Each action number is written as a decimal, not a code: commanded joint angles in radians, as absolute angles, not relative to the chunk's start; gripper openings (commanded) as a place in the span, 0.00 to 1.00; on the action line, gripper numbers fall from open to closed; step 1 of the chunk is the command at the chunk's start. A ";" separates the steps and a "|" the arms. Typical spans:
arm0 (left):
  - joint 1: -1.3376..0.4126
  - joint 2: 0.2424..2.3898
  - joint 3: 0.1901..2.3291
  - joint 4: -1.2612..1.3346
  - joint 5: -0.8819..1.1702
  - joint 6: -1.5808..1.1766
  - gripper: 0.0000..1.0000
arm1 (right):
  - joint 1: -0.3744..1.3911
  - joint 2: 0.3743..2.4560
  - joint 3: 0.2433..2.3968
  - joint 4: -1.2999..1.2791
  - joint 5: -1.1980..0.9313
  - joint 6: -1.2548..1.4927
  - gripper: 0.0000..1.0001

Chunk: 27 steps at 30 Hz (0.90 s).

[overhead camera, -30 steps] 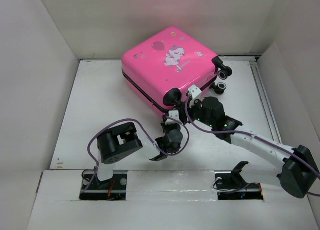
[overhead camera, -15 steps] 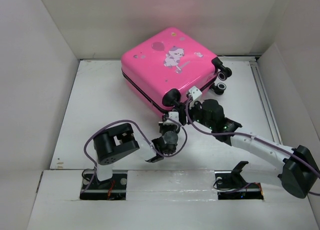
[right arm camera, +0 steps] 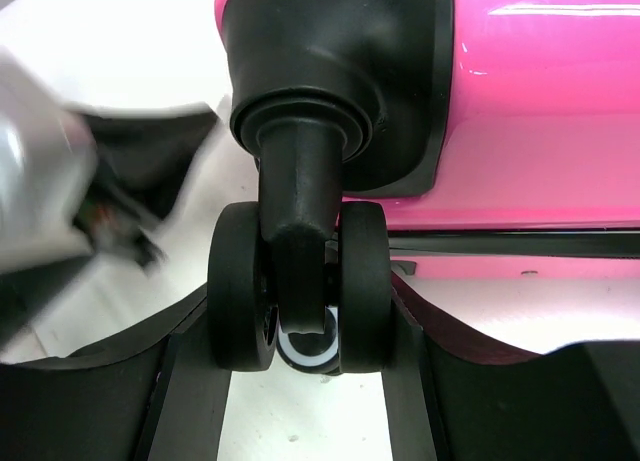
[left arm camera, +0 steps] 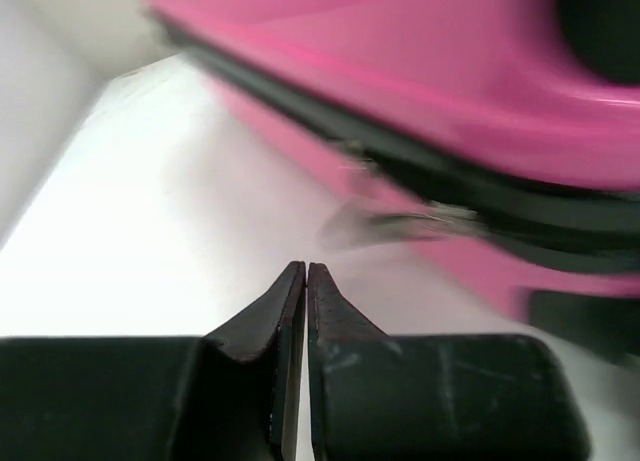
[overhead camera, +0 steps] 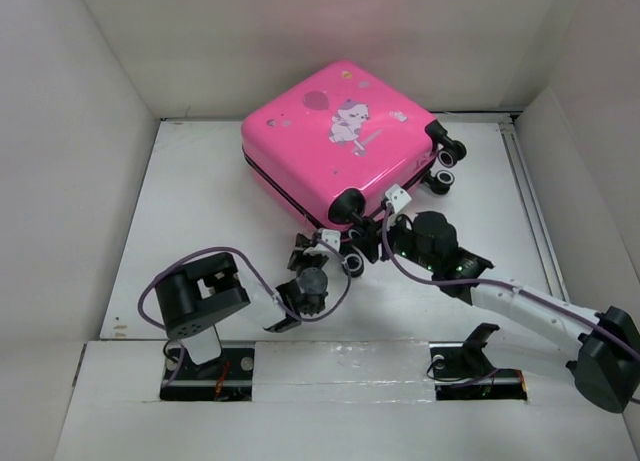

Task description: Pack the luggage

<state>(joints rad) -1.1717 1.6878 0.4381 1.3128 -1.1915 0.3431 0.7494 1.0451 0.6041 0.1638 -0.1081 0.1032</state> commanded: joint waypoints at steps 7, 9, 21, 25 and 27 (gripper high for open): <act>-0.976 1.441 0.394 1.670 -1.261 0.154 0.00 | 0.755 0.957 0.562 0.181 -0.159 0.117 0.00; -0.939 1.387 0.420 1.480 -1.218 0.021 0.00 | 0.755 0.957 0.561 0.181 -0.170 0.117 0.00; -0.857 1.085 0.471 0.661 -0.712 -0.548 0.00 | 0.910 1.020 0.603 0.181 -0.101 0.107 0.00; -0.880 1.114 0.443 0.732 -0.387 -0.460 0.08 | 0.910 1.020 0.626 0.161 -0.066 0.107 0.00; -0.922 1.153 0.465 0.706 -0.387 -0.424 0.06 | 0.910 1.031 0.636 0.161 -0.057 0.098 0.00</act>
<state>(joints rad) -0.8833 1.1206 0.4522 0.7395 -0.6102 -0.4431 0.8722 1.0286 0.5831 0.1642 0.0090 0.1024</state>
